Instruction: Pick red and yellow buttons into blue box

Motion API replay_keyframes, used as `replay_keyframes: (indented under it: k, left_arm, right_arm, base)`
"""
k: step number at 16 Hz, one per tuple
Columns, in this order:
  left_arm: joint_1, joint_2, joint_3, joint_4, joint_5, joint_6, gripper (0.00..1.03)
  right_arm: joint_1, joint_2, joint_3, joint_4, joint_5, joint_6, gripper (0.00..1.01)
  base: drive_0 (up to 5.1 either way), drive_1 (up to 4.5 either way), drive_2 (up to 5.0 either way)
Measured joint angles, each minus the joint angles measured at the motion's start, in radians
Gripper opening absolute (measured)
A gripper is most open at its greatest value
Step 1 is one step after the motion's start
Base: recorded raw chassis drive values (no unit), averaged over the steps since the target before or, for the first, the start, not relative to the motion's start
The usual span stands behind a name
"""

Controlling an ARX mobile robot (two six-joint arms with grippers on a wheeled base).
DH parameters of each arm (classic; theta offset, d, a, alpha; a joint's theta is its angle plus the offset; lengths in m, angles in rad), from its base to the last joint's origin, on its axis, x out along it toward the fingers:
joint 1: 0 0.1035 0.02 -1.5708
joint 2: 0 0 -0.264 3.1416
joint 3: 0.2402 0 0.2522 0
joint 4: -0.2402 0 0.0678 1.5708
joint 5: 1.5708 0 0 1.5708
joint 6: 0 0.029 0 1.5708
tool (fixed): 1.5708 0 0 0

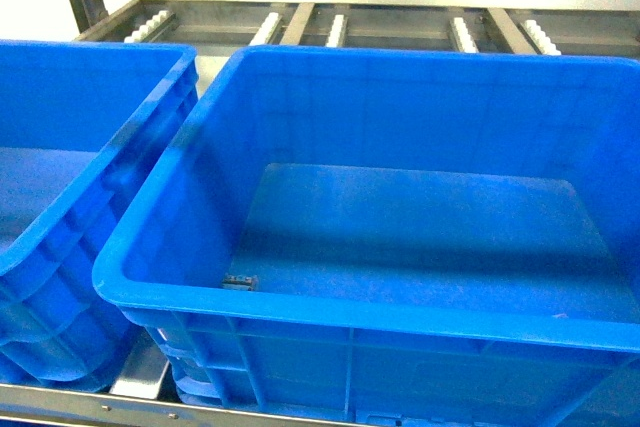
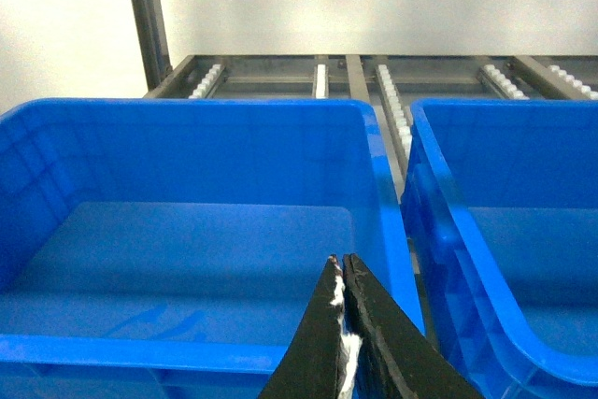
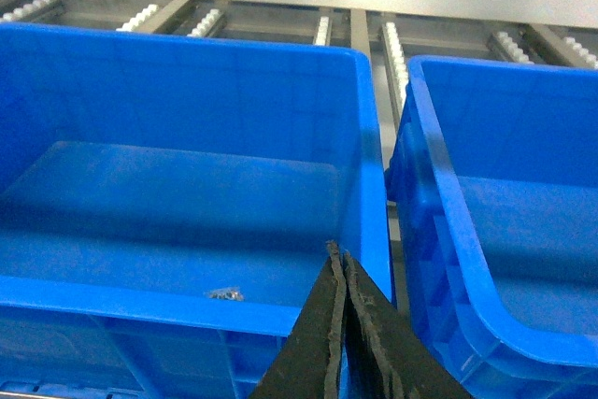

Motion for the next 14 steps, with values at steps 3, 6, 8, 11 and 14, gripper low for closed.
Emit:
replay_keyframes:
  k: [3, 6, 8, 11, 14]
  left_arm:
    - [0.0, -0.054, 0.0, -0.049, 0.003, 0.0, 0.02]
    - [0.0, -0.101, 0.0, -0.099, 0.003, 0.0, 0.02]
    - [0.0, -0.209, 0.0, -0.27, 0.005, 0.0, 0.02]
    - [0.0, -0.265, 0.0, -0.286, 0.002, 0.0, 0.02]
    - [0.0, -0.265, 0.0, -0.282, 0.003, -0.001, 0.13]
  right_arm:
    - [0.0, -0.038, 0.0, -0.002, 0.0, 0.0, 0.02]
    - [0.0, -0.04, 0.0, 0.003, 0.0, 0.0, 0.02]
    - [0.0, -0.04, 0.0, 0.003, 0.0, 0.0, 0.02]
    - [0.0, -0.04, 0.0, 0.002, 0.0, 0.0, 0.02]
    - [0.0, -0.04, 0.0, 0.002, 0.0, 0.0, 0.2]
  base:
    - [0.0, 0.0, 0.0]
    - [0.0, 0.0, 0.0]
    - [0.0, 0.0, 0.0]
    - [0.0, 0.0, 0.0]
    - [0.0, 0.0, 0.0]
